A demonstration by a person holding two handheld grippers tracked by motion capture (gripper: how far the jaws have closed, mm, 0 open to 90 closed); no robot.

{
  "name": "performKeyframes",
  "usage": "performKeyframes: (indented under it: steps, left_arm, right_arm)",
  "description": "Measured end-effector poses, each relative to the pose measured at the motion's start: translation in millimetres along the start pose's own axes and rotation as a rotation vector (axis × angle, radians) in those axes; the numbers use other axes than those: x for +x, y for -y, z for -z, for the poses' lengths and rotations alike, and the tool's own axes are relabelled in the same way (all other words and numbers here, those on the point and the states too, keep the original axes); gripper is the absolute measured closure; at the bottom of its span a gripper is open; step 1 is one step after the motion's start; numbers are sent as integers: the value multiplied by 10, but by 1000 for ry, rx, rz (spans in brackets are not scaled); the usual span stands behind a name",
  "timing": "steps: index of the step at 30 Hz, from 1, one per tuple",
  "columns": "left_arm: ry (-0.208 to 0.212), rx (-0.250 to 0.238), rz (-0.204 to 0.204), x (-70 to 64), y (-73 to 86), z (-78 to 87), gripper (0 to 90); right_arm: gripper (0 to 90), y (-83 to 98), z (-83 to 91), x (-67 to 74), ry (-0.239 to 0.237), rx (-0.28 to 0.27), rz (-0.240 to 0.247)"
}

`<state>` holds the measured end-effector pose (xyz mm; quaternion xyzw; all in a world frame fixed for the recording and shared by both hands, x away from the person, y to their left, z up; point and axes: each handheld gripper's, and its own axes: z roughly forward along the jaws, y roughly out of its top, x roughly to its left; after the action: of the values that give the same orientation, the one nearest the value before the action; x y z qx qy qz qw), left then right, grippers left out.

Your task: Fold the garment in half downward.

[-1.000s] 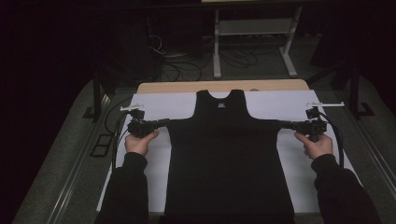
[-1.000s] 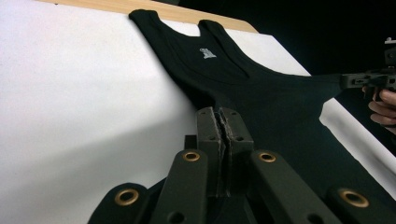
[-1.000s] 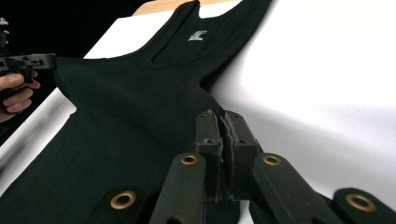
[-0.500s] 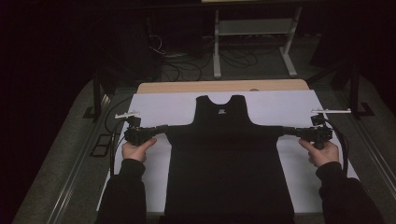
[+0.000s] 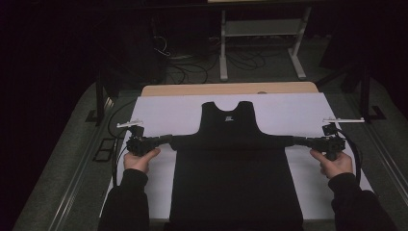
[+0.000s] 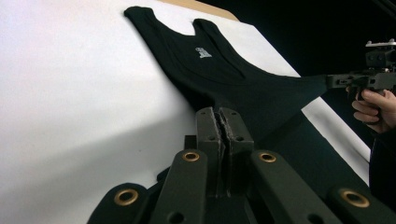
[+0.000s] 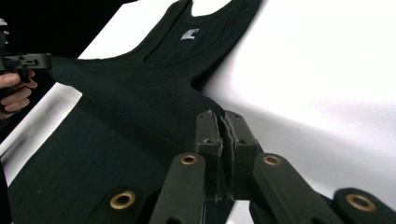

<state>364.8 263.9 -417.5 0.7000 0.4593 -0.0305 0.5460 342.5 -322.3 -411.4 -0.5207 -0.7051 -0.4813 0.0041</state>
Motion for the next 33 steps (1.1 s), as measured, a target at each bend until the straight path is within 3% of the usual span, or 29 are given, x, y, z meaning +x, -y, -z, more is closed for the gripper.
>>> performKeyframes:
  steps: [33]
  left_arm:
    - [13,77,-16,-107,202,118,865]
  right_arm:
    - [843,245,116,139,-12,50,-9]
